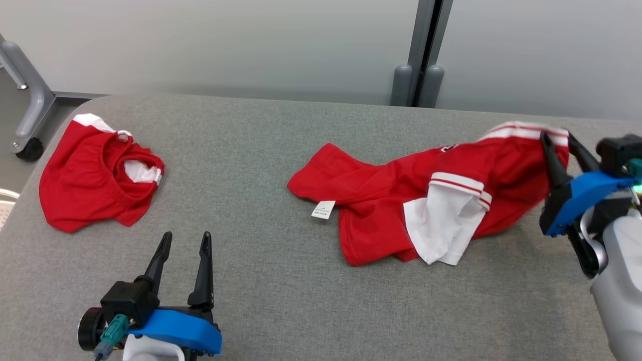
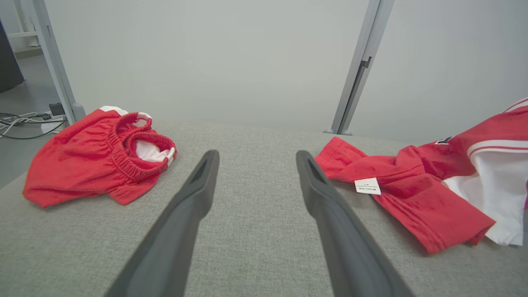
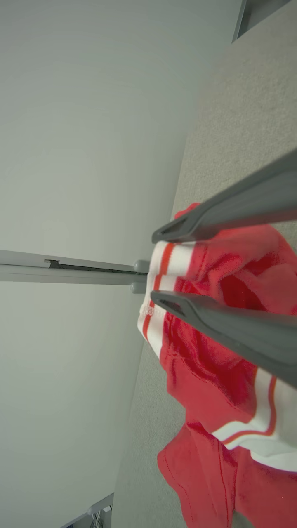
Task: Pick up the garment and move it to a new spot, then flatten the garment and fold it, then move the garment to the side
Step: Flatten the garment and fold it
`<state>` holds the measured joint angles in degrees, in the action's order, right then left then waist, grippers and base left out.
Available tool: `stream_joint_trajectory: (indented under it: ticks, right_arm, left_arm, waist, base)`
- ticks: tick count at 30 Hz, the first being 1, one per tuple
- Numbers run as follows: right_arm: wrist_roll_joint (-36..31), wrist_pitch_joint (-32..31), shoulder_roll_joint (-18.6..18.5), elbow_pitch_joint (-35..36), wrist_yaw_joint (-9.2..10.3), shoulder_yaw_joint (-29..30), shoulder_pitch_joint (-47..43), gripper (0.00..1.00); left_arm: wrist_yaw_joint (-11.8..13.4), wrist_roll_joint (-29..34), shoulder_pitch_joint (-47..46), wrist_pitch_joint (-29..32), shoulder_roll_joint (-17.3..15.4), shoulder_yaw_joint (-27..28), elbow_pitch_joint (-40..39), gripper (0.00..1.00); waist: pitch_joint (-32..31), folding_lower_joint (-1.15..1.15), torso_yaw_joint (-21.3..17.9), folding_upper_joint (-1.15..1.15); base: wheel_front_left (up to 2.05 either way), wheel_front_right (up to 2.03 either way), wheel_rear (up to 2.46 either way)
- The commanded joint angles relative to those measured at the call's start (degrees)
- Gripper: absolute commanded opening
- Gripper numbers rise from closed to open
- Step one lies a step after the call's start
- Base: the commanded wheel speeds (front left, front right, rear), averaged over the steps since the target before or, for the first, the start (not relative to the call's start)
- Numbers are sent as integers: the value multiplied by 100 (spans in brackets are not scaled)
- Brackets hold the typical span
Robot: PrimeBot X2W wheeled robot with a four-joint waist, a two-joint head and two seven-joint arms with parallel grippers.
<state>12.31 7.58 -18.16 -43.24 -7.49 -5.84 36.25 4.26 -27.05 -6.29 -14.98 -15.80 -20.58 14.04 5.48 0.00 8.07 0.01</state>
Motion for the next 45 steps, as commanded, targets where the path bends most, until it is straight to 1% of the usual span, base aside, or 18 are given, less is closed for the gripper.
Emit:
stream_joint_trajectory:
  ticks: [1,5,7,9,11,12,13,16,19,22,23,26,30,34,39,40,41,45]
  right_arm:
    - [-107,-26,64,-59,-1,195,-117,100]
    - [-538,-193,305,-61,-1,878,-421,100]
    - [-757,-296,467,130,-1,1179,-564,100]
    - [-938,-419,720,420,-1,1419,-776,100]
    - [-982,-622,1057,762,-1,1527,-1042,100]
    - [-1002,-710,1145,951,-1,1553,-1165,100]
    - [-1002,-710,1145,951,-1,1553,-1165,100]
    - [-945,-1024,1396,1492,-1,1537,-1632,100]
    - [-758,-1310,1508,1970,-1,1535,-2126,100]
    - [-248,-1460,1526,2214,-1,1386,-2499,100]
    - [-88,-1482,1525,2232,-1,1342,-2580,100]
    - [113,-1459,1518,2213,-2,1229,-2612,100]
    - [253,-1448,1519,1996,-2,1163,-2322,100]
    - [348,-1458,1521,1563,-2,1083,-2000,100]
    - [290,-1371,1521,937,-2,943,-1551,100]
    - [266,-1333,1520,811,-2,922,-1473,48]
    - [237,-1289,1521,715,-2,894,-1399,0]
    - [262,-1149,1519,485,-2,845,-1324,0]
  left_arm:
    - [-6,24,-15,-25,-17,13,14,100]
    - [-2,-9,78,-21,-48,6,35,100]
    - [20,-19,119,-1,-64,-2,29,100]
    - [30,-26,157,20,-83,-5,1,100]
    - [49,-42,198,42,-104,-10,-33,100]
    - [58,-48,215,50,-112,-13,-46,100]
    - [58,-48,215,50,-112,-13,-46,100]
    - [63,-60,231,59,-120,-27,-85,100]
    - [53,-55,209,65,-130,-51,-121,100]
    - [67,-66,178,73,-143,-49,-149,100]
    - [69,-73,172,72,-149,-44,-152,100]
    - [77,-90,121,71,-158,-34,-161,100]
    - [94,-85,78,61,-156,-29,-184,100]
    - [96,-65,2,56,-130,-65,-200,100]
    - [35,-79,-70,39,-118,-91,-151,100]
    - [35,-85,-86,33,-111,-91,-136,100]
    - [26,-89,-102,28,-103,-91,-121,100]
    - [20,-105,-105,18,-94,-67,-73,100]
  waist:
    - [-40,0,-20,-1]
    - [-164,0,-82,-1]
    - [-233,0,-116,-1]
    - [-300,0,-145,-1]
    - [-337,0,-164,-1]
    - [-345,0,-168,-1]
    - [-345,0,-168,-1]
    - [-344,0,-170,-1]
    - [-309,0,-152,-1]
    - [-258,0,-156,-1]
    - [-243,0,-162,-1]
    - [-186,0,-176,-1]
    - [-119,0,-171,-1]
    - [-33,0,-128,-1]
    - [65,0,-63,-1]
    - [79,0,-52,-1]
    - [92,0,-42,-1]
    - [89,0,-45,-1]
  base:
    - [0,0,0]
    - [0,0,0]
    - [0,0,0]
    - [0,0,0]
    - [0,0,0]
    - [0,0,0]
    - [0,0,0]
    - [0,0,0]
    - [0,0,0]
    - [0,0,0]
    - [0,0,0]
    - [0,0,0]
    - [0,0,0]
    - [0,0,0]
    - [0,0,0]
    - [0,0,0]
    - [0,0,0]
    - [0,0,0]
